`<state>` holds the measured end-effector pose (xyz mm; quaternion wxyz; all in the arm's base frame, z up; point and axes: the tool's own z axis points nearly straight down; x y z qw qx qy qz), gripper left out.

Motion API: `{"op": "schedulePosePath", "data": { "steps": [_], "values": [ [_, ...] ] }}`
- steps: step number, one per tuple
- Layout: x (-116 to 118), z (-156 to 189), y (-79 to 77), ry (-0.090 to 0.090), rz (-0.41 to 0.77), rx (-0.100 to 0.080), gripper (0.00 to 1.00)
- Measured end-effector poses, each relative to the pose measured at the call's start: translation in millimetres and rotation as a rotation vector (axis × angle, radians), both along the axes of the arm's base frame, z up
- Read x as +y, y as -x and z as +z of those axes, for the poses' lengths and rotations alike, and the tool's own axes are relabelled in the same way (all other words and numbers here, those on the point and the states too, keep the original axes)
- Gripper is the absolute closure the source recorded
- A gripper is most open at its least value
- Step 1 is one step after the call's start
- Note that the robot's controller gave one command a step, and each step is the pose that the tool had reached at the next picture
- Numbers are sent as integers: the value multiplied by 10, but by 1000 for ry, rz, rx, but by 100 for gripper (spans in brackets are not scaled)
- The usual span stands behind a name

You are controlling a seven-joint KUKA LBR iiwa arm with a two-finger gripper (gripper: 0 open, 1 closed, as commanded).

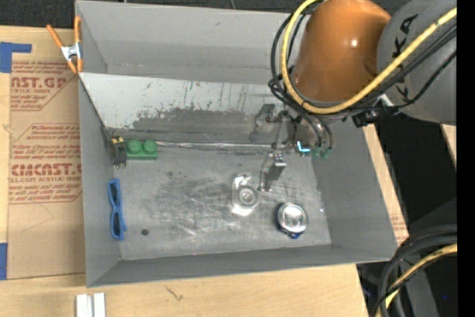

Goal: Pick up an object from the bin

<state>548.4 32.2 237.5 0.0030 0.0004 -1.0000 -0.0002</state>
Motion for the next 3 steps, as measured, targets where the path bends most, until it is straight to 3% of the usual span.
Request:
{"op": "schedulePosePath", "data": {
  "steps": [1, 2, 3],
  "values": [
    [-29, -1458, 439, -3, 405, -4, 0],
    [-530, -1465, 559, 0, 407, -4, 0],
    [-1135, -1517, 306, -1, 820, -7, 0]
  ]
}}
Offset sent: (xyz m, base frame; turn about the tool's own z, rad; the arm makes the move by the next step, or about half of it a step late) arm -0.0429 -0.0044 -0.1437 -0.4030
